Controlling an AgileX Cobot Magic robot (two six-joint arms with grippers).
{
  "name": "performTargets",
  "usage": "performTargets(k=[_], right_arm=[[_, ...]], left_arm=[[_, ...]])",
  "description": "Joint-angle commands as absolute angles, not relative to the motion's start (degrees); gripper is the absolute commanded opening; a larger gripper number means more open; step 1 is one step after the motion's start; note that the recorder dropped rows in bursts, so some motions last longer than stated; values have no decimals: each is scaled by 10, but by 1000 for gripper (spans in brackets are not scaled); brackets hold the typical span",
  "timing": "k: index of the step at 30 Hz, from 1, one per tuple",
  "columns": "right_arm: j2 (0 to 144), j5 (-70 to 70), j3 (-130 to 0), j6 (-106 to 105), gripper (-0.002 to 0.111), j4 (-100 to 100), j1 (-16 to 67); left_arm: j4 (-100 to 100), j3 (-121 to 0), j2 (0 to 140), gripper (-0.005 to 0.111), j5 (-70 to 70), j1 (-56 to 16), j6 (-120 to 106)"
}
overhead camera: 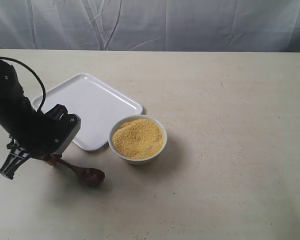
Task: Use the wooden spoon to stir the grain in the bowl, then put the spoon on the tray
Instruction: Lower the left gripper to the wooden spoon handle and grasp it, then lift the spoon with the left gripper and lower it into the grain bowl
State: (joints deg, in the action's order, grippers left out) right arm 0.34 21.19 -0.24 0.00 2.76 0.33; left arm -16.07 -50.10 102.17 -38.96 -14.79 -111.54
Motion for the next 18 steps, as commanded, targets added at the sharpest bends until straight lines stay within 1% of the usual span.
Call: performTargets(k=[1, 4, 8, 14, 18], right_arm=[[0, 206, 0, 0, -1, 29, 0], [0, 206, 0, 0, -1, 29, 0], [0, 206, 0, 0, -1, 29, 0], [0, 206, 0, 0, -1, 29, 0], [0, 206, 0, 0, -1, 29, 0]], left_arm=[[-163, -503, 974, 0, -428, -150, -1117], [-178, -503, 933, 0, -459, -150, -1117], [-245, -503, 871, 0, -457, -150, -1117], [-374, -506, 822, 0, -370, -151, -1117], [-389, -539, 838, 0, -312, -183, -1106]])
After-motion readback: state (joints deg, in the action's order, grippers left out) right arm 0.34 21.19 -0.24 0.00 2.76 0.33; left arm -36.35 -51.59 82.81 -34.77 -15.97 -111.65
